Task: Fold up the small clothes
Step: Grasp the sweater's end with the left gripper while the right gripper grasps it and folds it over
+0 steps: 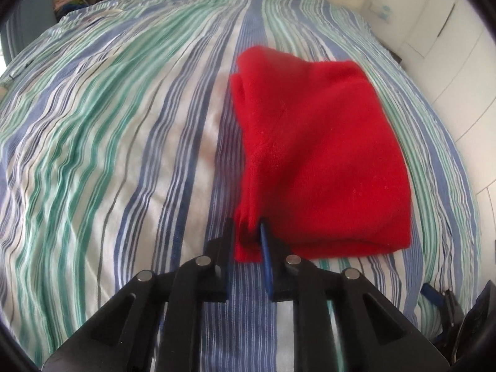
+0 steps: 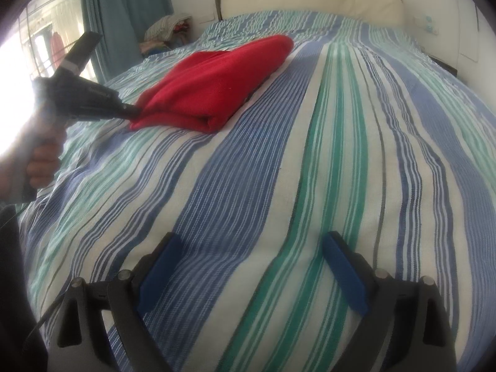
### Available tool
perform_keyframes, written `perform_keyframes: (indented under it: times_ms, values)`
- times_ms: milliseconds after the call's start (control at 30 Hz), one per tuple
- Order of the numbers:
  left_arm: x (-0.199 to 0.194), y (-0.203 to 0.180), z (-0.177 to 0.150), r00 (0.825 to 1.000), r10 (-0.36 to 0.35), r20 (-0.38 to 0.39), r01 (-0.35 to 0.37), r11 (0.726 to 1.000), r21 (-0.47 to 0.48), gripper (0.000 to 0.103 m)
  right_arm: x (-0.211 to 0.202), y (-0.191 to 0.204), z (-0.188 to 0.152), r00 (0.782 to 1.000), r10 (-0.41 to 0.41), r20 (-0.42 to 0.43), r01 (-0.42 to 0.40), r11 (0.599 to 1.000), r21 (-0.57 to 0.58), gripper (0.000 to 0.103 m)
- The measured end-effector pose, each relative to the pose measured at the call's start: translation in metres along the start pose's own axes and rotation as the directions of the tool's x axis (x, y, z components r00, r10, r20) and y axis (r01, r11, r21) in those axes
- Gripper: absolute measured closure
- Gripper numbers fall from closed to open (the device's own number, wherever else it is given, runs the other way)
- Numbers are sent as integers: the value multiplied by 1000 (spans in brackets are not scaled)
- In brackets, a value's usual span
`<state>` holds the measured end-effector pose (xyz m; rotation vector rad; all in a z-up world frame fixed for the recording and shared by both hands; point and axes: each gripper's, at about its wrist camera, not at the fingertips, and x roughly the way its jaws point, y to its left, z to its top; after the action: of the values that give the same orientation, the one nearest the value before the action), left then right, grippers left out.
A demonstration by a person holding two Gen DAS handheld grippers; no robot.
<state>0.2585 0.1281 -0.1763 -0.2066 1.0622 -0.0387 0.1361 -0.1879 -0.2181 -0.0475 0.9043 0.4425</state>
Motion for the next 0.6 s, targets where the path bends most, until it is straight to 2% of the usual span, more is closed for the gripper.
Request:
perform_keyframes:
  times_ms: [33, 100, 167, 267, 333, 367, 433, 500, 600]
  values:
    - [-5, 1, 0, 1000, 6, 5, -6, 1000, 11, 45, -1, 0, 0, 1000, 1, -1, -1, 1000, 1, 11]
    - [-23, 6, 1, 999, -2, 52, 1, 1000, 25, 25, -1, -1, 0, 1000, 6, -4, -6, 1000, 4, 11]
    - [-40, 13, 8, 996, -53, 78, 51, 998, 29, 20, -2, -1, 3, 1000, 11, -18, -10, 1000, 5, 9]
    - [-56, 21, 28, 983, -152, 103, 152, 988, 8, 8, -5, 1, 12, 997, 19, -79, -19, 1000, 0, 9]
    - [-56, 20, 44, 974, -189, 124, 191, 982, -4, 4, -13, -2, 29, 992, 79, -102, -76, 997, 30, 9]
    - [-50, 16, 54, 973, -199, 117, 201, 980, -2, 4, -17, -5, 41, 989, 120, -87, -116, 992, 52, 9]
    - [-29, 3, 71, 978, -195, 80, 194, 981, 26, 4, -22, -13, 72, 988, 147, -41, -144, 986, 82, 9]
    - [-6, -6, 84, 988, -145, 50, 142, 988, 59, 4, -14, -26, 111, 985, 171, -9, -169, 977, 131, 9]
    - [25, -4, 95, 998, -62, 5, 62, 997, 55, 4, 19, -53, 166, 977, 215, 12, -210, 942, 262, 9]
